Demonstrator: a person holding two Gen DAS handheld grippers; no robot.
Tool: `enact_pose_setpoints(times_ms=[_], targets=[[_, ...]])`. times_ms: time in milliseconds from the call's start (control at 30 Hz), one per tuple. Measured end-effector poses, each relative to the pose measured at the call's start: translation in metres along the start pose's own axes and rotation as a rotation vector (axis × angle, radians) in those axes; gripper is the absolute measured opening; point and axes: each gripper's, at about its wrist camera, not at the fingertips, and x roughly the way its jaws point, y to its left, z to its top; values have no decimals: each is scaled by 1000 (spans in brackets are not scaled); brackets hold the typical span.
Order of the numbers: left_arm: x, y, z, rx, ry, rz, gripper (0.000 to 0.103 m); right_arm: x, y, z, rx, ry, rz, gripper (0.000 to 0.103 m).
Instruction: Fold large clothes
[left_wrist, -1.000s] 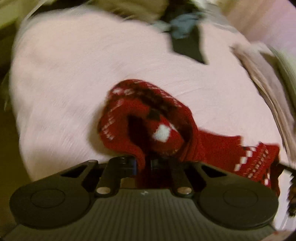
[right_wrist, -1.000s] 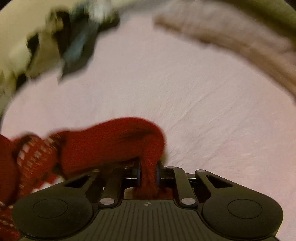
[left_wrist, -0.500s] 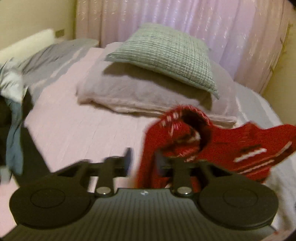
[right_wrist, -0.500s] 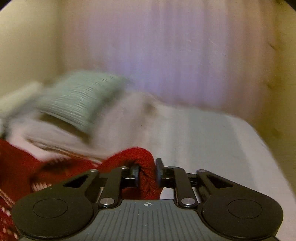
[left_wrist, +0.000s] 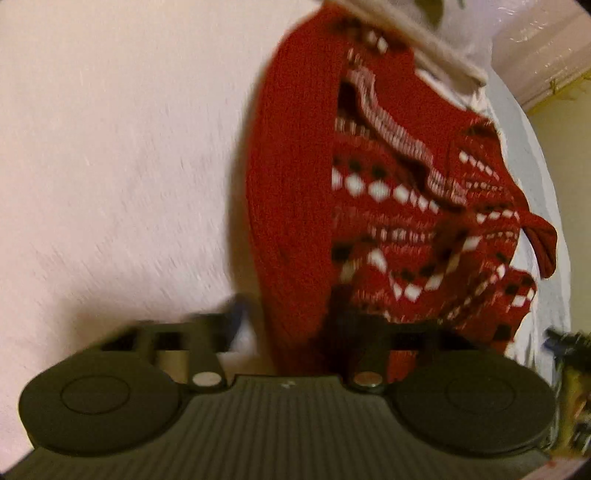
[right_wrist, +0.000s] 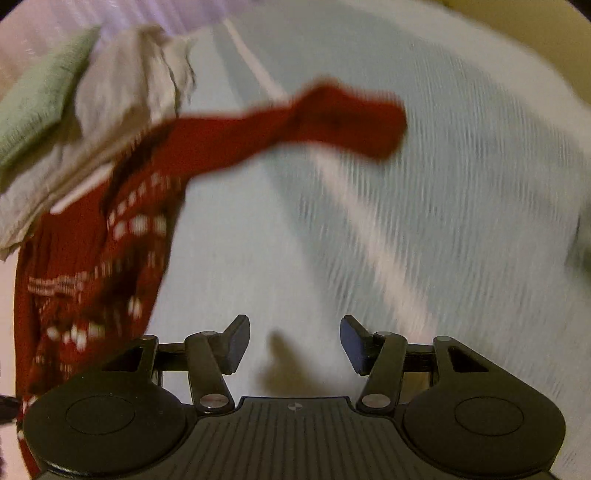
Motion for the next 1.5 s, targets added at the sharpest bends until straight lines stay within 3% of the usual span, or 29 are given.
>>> enact_pose_setpoints(times_ms=[67,100,167,267,367,433,467,500,567,633,700,733,833,867,933,967,1000,1033,1100,1167,1233,1333,1400,1500], targets=[[-11,10,6,3,0,-12,12,3,5,-17,47,33,3,52],[-23,12,17,42,-23,19,12,-1,9,-23,54,34,8,52],[-62,22,46,183,-131,163,12,-13,14,-23,47,18,16,52],[-120,66,102,226,-260,354,14,-26,26,-23,43,-6,13,52],[-145,105,150,233,-300,515,23,-24,42,-26,44,-6,30,52],[-147,121,167,267,-320,683,22,-16,52,-35,59,13,66,52],[-148,125,168,256,-317,698,22,-10,56,-40,71,22,94,52],[-152,128,161,226,-309,644,23,-3,60,-45,85,30,126,52],[-149,124,133,138,-263,457,27,12,63,-55,138,54,187,52],[-128,106,87,67,-152,233,36,22,62,-69,222,77,243,52],[-97,83,28,-12,-16,5,53,25,60,-82,287,74,271,52],[-82,70,1,-37,43,-81,54,24,58,-87,313,68,279,52],[-48,30,-64,-30,136,-227,59,19,46,-94,374,66,296,52],[-40,22,-77,-14,132,-229,67,17,42,-93,381,65,294,52],[-30,6,-89,25,60,-176,68,11,34,-91,376,57,285,52],[-28,4,-88,-1,32,-177,44,8,31,-91,370,51,278,52],[-29,6,-85,-34,18,-226,8,4,28,-91,364,47,275,52],[-33,9,-82,-66,14,-282,5,-1,25,-93,360,41,279,52],[-59,13,-74,-45,-66,-248,5,-10,21,-97,359,34,294,52],[-96,36,-56,-13,-168,-152,5,-16,24,-101,353,30,322,52],[-113,59,-32,-1,-206,-65,5,-17,32,-106,342,31,363,52],[-106,87,7,68,-202,65,6,-5,58,-111,269,55,371,52],[-90,95,30,120,-173,112,7,5,86,-111,129,64,332,52],[-66,83,51,227,-147,149,7,21,131,-105,-125,32,341,52]])
